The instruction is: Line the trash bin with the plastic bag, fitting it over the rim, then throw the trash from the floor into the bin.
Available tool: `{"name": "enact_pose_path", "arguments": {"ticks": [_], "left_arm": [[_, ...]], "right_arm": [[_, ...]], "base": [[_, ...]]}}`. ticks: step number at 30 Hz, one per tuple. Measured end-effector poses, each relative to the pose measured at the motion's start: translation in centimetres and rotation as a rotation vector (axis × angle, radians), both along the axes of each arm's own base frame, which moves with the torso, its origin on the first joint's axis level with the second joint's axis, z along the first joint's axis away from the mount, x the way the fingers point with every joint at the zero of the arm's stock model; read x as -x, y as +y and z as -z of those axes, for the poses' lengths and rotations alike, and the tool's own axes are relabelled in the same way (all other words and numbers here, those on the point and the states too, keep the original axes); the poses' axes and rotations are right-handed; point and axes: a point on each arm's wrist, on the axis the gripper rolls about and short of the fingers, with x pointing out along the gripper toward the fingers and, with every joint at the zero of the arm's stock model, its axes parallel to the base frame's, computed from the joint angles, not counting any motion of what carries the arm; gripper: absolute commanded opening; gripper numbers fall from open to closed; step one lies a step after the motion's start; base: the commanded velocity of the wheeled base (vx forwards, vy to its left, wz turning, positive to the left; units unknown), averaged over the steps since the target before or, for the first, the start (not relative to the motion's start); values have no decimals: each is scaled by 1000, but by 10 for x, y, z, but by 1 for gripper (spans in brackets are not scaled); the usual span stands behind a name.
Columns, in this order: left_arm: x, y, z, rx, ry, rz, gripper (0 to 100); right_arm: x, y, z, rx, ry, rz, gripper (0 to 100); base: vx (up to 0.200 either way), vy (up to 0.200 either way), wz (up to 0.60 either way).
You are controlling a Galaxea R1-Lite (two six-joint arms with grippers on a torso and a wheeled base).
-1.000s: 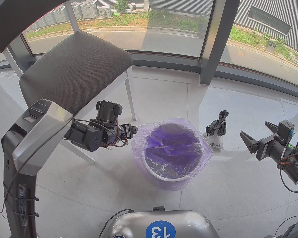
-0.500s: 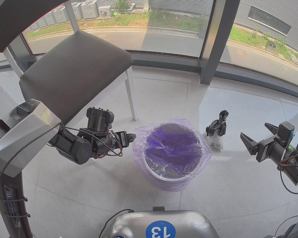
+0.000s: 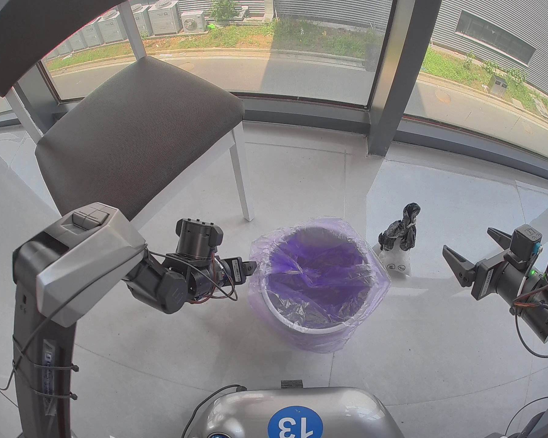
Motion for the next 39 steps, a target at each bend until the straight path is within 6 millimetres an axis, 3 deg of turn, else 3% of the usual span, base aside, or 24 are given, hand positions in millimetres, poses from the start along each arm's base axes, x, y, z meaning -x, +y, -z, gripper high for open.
{"name": "enact_pose_path", "arguments": {"ticks": [5,13,22,31,35,39], "left_arm": [[-14,-8,19,9,5,18,100],[-17,-6,43,12,41,11,100],[-15,18,34,78,8,-62,100],[29,51,21,119,8,-25,100],[53,57,21,113,11,76,100],[72,49,22,114,-17,181,100]], "right_arm": [[-3,-5,1,0,7,22,100],[-8,-9,7,-3,34,15,100],[-8,-9,11,3,53,15,100],[-8,-9,13,6,60,12,100],[-7,-8,14,8,64,10,100],[-6,-7,15,10,68,6,100]], "base": [[0,0,0],[0,0,0],[0,0,0],[0,0,0],[0,0,0],[0,0,0]]}}
